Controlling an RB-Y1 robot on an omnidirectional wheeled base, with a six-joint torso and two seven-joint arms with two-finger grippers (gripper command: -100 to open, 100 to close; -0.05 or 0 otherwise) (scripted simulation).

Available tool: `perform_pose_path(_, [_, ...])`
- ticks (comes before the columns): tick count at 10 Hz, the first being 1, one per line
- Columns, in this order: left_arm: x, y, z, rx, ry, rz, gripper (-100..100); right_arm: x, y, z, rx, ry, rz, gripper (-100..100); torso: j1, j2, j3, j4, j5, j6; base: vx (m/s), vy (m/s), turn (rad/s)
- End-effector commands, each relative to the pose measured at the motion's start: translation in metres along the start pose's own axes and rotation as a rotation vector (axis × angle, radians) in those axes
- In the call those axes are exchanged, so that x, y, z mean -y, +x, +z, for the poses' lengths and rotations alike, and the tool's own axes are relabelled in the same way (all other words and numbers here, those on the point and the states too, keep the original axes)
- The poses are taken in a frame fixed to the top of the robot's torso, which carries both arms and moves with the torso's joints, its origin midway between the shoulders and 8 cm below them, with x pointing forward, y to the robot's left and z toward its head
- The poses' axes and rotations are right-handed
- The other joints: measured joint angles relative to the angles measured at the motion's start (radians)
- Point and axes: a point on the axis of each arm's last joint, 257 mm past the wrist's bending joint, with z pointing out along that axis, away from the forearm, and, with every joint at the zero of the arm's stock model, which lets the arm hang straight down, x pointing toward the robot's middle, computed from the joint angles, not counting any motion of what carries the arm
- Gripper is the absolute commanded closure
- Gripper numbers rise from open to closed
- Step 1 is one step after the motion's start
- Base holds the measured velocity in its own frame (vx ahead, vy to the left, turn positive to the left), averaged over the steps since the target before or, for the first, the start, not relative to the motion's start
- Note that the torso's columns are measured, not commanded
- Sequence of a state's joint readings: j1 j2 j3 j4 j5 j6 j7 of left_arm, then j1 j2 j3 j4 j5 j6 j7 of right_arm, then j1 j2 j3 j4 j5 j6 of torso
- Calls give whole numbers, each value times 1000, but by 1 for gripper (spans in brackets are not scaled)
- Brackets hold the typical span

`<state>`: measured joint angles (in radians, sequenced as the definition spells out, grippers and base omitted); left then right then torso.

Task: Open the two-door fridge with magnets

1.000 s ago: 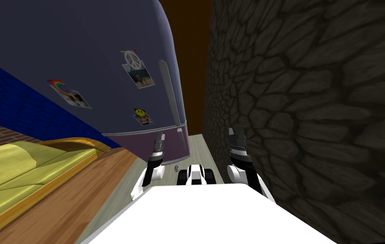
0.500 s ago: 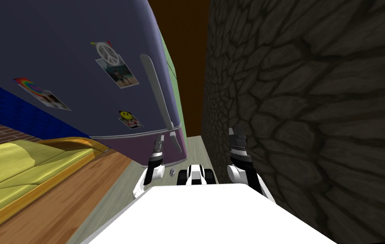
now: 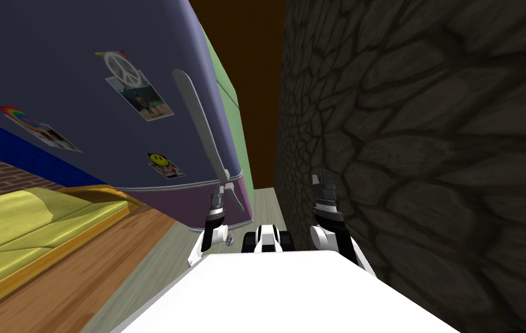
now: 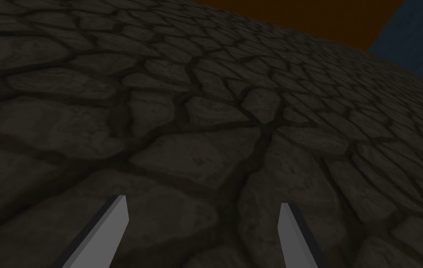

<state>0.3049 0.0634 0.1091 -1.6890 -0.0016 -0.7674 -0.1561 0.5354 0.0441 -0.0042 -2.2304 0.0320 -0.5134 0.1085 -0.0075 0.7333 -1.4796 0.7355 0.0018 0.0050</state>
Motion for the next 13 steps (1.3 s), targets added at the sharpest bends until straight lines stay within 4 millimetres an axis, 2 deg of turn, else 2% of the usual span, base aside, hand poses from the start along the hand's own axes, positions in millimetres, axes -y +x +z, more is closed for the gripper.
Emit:
perform_pose_path(1, [3,-3,9,4,0,-2,-100,0,1,0,-1,1,1,0,0,0,-1,0,-2,-2,8,16,14])
perform_pose_path(4, [8,-7,21,6,-1,-6,-100,-1,1,0,-2,-1,2,0,5,0,0,1,-3,-5,31,9,8])
perform_pose_path(5, [8,-6,18,6,1,-5,-100,-1,1,0,-2,-2,3,0,5,1,1,2,-2,-5,15,4,1])
perform_pose_path(6, [4,-4,11,5,0,-3,100,-1,1,0,-2,-2,3,0,6,3,3,2,-2,-5,-13,-5,-6])
perform_pose_path(8, [0,-1,0,3,1,0,100,-1,2,0,-3,-3,6,0,7,3,3,0,0,-1,-41,-13,4])
perform_pose_path(9, [3,-2,5,4,4,-1,100,-1,3,0,-4,-3,7,0,6,3,3,1,-2,-1,-19,-2,1])
perform_pose_path(10, [5,-5,7,-20,17,17,-100,-1,3,0,-4,-3,8,0,6,4,3,2,-2,-3,0,0,0])
perform_pose_path(13, [12,-2,19,-19,27,-63,-100,-2,4,0,-6,-4,11,0,4,6,4,3,-3,-2,-13,-15,-18])
